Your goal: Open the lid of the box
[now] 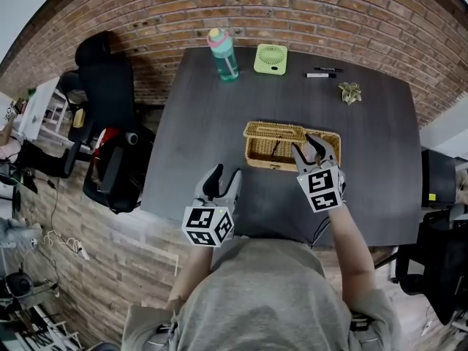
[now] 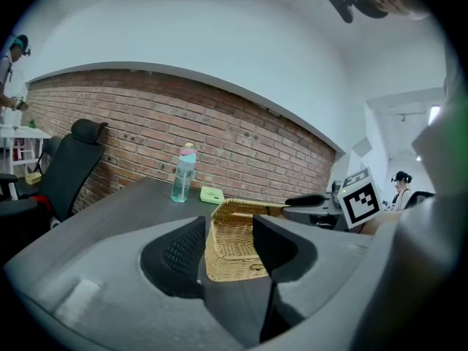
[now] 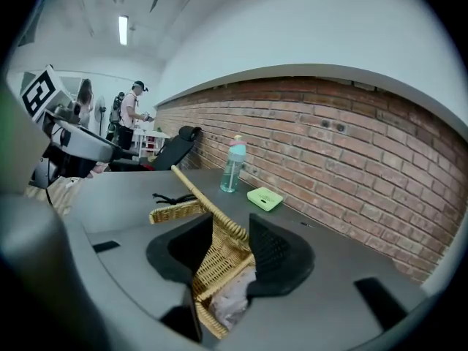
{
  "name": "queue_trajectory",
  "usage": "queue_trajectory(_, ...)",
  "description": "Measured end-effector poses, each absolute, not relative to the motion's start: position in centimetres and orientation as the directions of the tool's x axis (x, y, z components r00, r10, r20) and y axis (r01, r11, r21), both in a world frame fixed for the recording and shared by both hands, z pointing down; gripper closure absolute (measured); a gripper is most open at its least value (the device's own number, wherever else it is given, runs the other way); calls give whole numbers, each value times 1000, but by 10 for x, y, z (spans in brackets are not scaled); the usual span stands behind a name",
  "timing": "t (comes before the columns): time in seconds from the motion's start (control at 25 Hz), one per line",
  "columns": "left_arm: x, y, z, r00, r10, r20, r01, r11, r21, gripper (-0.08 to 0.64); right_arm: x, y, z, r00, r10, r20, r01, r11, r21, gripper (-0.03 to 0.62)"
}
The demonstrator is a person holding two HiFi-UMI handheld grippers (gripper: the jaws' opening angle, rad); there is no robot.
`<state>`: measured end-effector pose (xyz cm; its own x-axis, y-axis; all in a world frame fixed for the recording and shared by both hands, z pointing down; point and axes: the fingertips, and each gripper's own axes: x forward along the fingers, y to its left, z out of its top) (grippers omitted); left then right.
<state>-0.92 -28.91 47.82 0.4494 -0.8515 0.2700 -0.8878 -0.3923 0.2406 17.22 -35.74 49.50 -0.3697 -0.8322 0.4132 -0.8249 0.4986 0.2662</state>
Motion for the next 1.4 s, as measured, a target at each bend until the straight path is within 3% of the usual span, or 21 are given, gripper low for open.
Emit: queue_trajectory(1.4,-10,-332,497,451,-835,316,-890,-393,231,357,192,-466,472,-350,-843,408,-868,456,198,457)
